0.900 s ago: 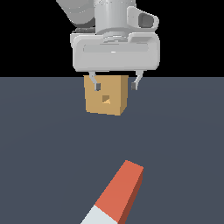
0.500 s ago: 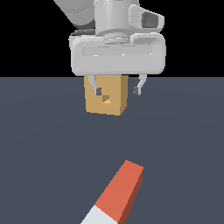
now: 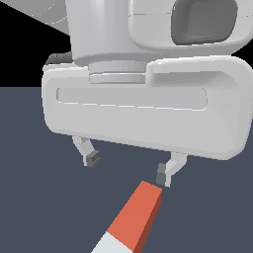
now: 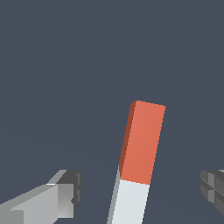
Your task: Insert the peg into the horizontal hole in a box.
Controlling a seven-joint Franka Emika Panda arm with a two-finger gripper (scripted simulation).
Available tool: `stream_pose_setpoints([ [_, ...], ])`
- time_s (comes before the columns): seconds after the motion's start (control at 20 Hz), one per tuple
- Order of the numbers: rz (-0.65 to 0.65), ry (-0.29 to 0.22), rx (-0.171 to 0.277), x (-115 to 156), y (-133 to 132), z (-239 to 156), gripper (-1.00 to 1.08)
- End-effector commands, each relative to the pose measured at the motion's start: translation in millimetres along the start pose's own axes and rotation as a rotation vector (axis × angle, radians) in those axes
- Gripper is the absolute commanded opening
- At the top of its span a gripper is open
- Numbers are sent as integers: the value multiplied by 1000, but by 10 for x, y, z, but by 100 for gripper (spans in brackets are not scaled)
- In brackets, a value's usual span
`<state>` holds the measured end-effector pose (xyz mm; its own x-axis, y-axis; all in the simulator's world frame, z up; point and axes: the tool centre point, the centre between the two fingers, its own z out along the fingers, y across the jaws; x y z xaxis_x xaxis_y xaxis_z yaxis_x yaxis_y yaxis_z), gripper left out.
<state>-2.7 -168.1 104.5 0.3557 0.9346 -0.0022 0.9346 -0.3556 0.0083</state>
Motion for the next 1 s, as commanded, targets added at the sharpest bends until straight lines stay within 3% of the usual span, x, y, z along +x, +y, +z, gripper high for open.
stream_pose_setpoints([
  [0.0, 82, -1, 3, -363, 22, 148, 100],
  [0.15, 148, 0, 6, -658, 12, 270, 100],
  [0.35, 193, 0, 8, -857, -9, 354, 100],
  [0.95, 197, 1, 9, -873, -28, 657, 100],
])
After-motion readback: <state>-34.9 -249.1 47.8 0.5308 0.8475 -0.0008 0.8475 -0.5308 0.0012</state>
